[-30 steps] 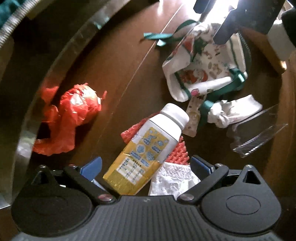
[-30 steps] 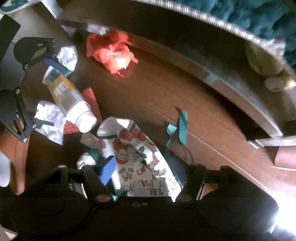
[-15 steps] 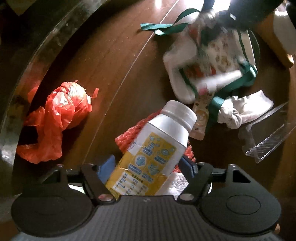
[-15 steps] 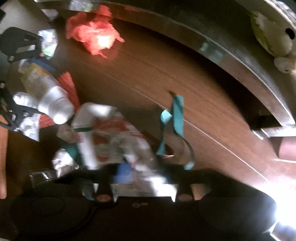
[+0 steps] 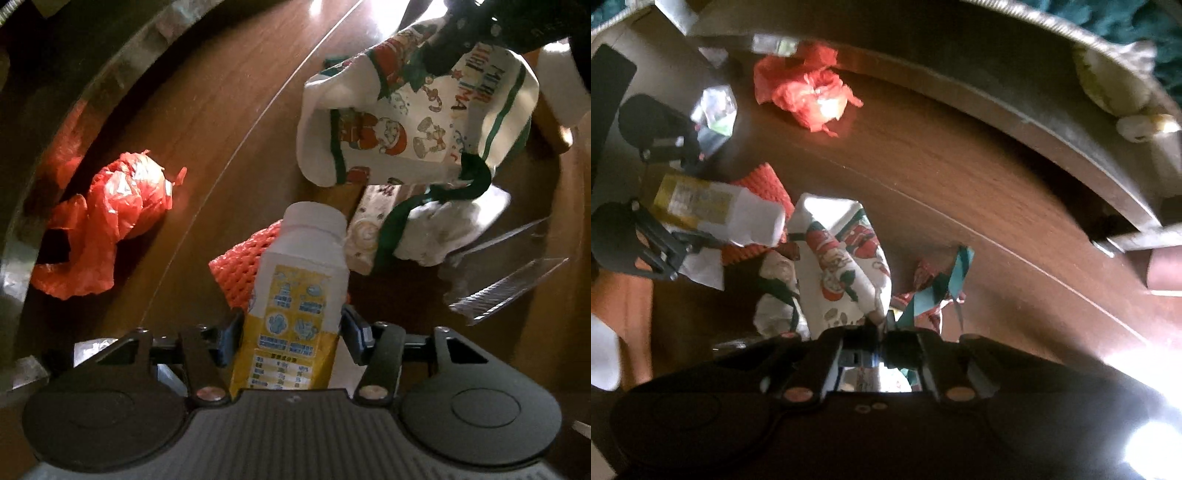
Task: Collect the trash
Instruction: 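Grasp yellow milk bottle with left tool while right tool grasps Christmas tote bag, then carry bottle and tote bag over green bin and open both tools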
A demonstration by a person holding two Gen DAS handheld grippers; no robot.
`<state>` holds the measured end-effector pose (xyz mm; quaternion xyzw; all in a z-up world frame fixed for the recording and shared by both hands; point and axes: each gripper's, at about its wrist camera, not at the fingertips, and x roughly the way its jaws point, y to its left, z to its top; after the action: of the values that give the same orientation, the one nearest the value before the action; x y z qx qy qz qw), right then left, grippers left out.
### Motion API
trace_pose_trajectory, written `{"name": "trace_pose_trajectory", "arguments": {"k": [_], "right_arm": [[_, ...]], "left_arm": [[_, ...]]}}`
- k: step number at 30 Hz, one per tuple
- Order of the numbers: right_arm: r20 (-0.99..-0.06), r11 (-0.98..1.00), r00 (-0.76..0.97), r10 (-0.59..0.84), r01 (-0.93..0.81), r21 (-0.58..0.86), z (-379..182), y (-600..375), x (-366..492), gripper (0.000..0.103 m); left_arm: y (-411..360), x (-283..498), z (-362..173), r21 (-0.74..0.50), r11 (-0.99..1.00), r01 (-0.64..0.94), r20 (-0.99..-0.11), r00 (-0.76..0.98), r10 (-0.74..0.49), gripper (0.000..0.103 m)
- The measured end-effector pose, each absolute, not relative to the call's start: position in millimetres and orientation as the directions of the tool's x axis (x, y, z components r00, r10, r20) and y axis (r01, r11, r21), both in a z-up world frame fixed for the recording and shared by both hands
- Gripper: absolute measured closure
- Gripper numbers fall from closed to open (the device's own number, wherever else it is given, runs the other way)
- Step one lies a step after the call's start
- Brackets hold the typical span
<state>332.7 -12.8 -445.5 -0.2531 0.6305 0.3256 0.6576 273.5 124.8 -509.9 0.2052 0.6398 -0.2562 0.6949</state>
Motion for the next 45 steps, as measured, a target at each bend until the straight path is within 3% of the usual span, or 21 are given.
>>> {"name": "trace_pose_trajectory", "arguments": {"k": [10, 17, 29, 32, 36, 45], "right_arm": [[-0.987, 0.751, 0.098, 0.128, -0.66, 0.032, -355, -30, 317, 0.102], [-0.96, 0.798, 0.196, 0.199, -0.601, 0.043, -273, -57, 300, 0.102], [-0.819, 0.82, 0.434, 0.375, -0.567, 0.076, -120, -98, 270, 0.102], [-0.838, 0.809, 0.44, 0.323, -0.588, 0.003, -121, -92, 260, 0.102], [-0.793, 0.827, 0.463, 0.397, -0.555, 0.089, -100, -97, 257, 0.102], [-0.711, 0.82, 0.558, 0.429, -0.57, 0.047, -31, -116, 245, 0.102]], "left_arm": [[124, 276, -441, -0.029, 0.831, 0.555, -0.992, 0.083, -0.09, 0.053], [129, 272, -366, -0.073, 0.933, 0.352, -0.984, 0.128, -0.125, 0.053], [114, 253, -205, -0.131, 0.985, 0.112, -0.926, 0.342, -0.162, 0.053], [112, 247, -175, -0.127, 0.989, 0.081, -0.904, 0.4, -0.149, 0.053], [112, 237, -154, -0.113, 0.992, 0.048, -0.89, 0.44, -0.123, 0.053], [112, 212, -104, -0.129, 0.992, 0.009, -0.862, 0.494, -0.116, 0.053]]}}
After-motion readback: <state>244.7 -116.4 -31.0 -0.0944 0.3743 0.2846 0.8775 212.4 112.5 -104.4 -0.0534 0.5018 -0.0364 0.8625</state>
